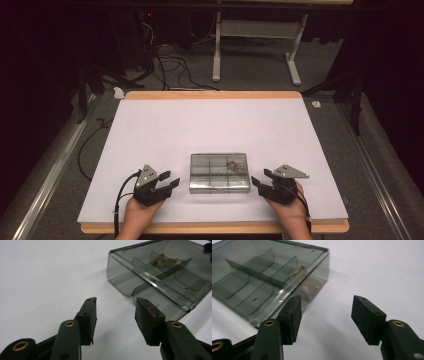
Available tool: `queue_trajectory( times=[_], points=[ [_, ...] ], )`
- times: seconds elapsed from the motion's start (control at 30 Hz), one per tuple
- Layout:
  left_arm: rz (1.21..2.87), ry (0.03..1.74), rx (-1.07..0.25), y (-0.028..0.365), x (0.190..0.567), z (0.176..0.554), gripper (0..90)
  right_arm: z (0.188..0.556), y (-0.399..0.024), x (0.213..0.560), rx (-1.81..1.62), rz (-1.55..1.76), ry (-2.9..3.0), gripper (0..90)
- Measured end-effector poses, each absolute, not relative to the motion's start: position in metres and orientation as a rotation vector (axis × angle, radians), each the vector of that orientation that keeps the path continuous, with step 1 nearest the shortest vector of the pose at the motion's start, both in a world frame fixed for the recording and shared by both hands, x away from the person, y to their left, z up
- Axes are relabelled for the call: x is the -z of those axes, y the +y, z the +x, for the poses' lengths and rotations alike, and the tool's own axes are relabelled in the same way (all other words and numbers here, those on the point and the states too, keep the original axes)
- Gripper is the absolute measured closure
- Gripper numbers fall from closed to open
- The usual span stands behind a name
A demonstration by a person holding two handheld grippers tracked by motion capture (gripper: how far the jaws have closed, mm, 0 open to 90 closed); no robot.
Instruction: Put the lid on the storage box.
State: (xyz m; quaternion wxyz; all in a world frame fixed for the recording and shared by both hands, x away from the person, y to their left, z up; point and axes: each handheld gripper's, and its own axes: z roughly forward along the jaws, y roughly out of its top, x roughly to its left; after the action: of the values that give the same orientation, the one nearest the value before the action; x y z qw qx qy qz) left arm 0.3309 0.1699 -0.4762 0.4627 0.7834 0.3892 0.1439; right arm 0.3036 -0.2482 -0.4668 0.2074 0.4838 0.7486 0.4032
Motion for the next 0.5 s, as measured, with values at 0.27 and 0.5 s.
queue_trajectory(
  times=[0.27, 0.5],
  points=[
    [1.954, 1.036, -0.438, 0.214, 0.474, 0.354, 37.5, 0.327, -0.295, 0.470, -1.032, 1.442, 1.975, 36.0],
    [2.001, 1.130, -0.575, 0.262, 0.473, 0.369, 23.5, 0.331, -0.332, 0.471, -0.969, 1.467, 1.885, 25.2]
  ],
)
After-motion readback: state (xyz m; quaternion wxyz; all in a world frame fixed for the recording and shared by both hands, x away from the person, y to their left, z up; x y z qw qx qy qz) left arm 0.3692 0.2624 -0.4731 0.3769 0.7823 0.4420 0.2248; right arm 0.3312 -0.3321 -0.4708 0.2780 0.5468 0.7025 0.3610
